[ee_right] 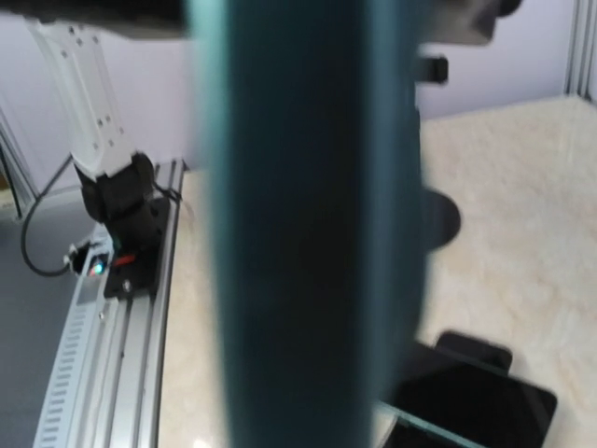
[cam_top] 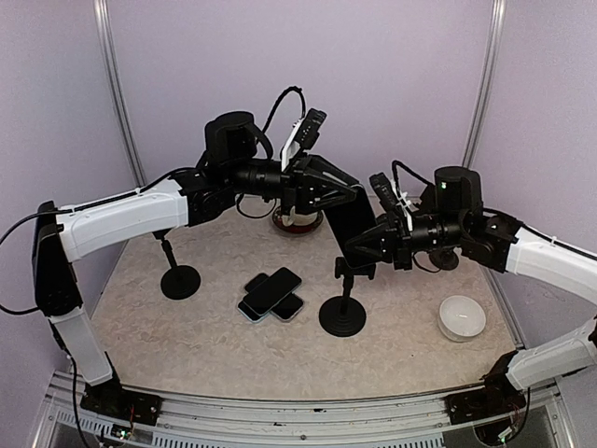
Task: Place the phone on the phone stand
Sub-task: Pass from the left arm to the right, then pass from the right arm to the left
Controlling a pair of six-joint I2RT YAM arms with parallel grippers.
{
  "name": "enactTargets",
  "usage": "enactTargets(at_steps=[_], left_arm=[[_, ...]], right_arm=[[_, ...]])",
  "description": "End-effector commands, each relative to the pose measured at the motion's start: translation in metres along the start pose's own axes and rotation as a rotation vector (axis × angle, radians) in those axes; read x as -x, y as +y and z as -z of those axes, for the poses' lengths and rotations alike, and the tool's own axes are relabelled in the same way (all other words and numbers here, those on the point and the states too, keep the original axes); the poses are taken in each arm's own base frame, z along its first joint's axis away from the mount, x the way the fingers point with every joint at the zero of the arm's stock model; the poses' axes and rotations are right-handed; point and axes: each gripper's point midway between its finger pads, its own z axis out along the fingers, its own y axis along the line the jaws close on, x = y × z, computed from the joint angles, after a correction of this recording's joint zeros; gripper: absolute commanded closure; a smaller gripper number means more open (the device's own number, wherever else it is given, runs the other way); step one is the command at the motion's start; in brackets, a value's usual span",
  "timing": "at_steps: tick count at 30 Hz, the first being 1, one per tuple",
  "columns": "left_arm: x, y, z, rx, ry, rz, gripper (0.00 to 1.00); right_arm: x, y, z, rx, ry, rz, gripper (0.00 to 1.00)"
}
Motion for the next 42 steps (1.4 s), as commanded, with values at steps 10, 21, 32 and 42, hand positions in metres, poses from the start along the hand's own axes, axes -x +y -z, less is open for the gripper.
enactTargets(at_steps=[10, 21, 32, 42], left_arm=[[0.035, -0.031, 0.004, -0.130, -0.118, -0.020, 0.66], [0.024, -0.028, -0.001, -0.108, -0.093, -0.016, 0.66], [0.012, -0.014, -0.003, -0.044, -0.068, -0.018, 0.65], [0.007, -0.006, 0.003, -0.015, -0.073, -0.008, 0.62]], right_arm=[[0.037, 0.018, -0.013, 0.034, -0.127, 0.083, 1.00], [0.053, 0.020, -0.014, 0.021, -0.168, 0.105, 1.00], [0.062, 0.032, -0.012, 0.043, -0.190, 0.133, 1.00], [0.066, 0.040, -0.007, 0.051, -0.203, 0.156, 1.00]])
